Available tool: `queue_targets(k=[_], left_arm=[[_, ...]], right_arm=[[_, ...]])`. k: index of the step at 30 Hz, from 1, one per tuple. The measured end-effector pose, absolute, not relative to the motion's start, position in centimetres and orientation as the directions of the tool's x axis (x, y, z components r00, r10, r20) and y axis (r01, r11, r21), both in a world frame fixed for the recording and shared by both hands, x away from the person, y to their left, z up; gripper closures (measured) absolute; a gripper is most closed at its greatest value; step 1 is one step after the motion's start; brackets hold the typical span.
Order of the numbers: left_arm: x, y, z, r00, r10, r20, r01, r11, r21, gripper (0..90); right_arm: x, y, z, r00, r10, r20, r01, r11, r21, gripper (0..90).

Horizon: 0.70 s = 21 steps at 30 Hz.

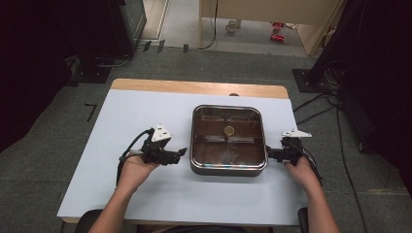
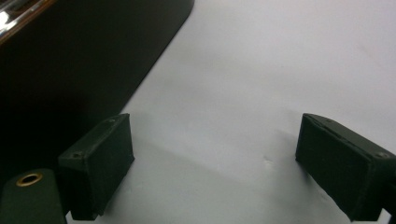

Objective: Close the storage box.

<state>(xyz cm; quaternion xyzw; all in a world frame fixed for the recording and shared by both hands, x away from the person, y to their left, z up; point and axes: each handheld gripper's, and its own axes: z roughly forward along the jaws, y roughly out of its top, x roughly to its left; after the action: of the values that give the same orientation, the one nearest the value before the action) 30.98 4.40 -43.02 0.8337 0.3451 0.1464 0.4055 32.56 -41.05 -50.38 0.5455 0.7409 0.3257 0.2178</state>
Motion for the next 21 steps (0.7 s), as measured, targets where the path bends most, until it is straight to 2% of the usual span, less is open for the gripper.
queue_targets(k=[11, 21], left_arm=[[30.9, 5.6, -46.4, 0.678, 0.733, -0.058, 0.511, -0.413, 0.754, 24.5], [31.8, 5.1, -48.9, 0.663, 0.748, -0.004, 0.557, -0.490, 0.671, 23.5]], right_arm=[[32.6, -41.1, -50.4, -0.310, 0.950, 0.032, 0.666, 0.193, 0.720, 10.8], [32.6, -41.0, -50.4, -0.310, 0.950, 0.033, 0.666, 0.192, 0.721, 10.8]])
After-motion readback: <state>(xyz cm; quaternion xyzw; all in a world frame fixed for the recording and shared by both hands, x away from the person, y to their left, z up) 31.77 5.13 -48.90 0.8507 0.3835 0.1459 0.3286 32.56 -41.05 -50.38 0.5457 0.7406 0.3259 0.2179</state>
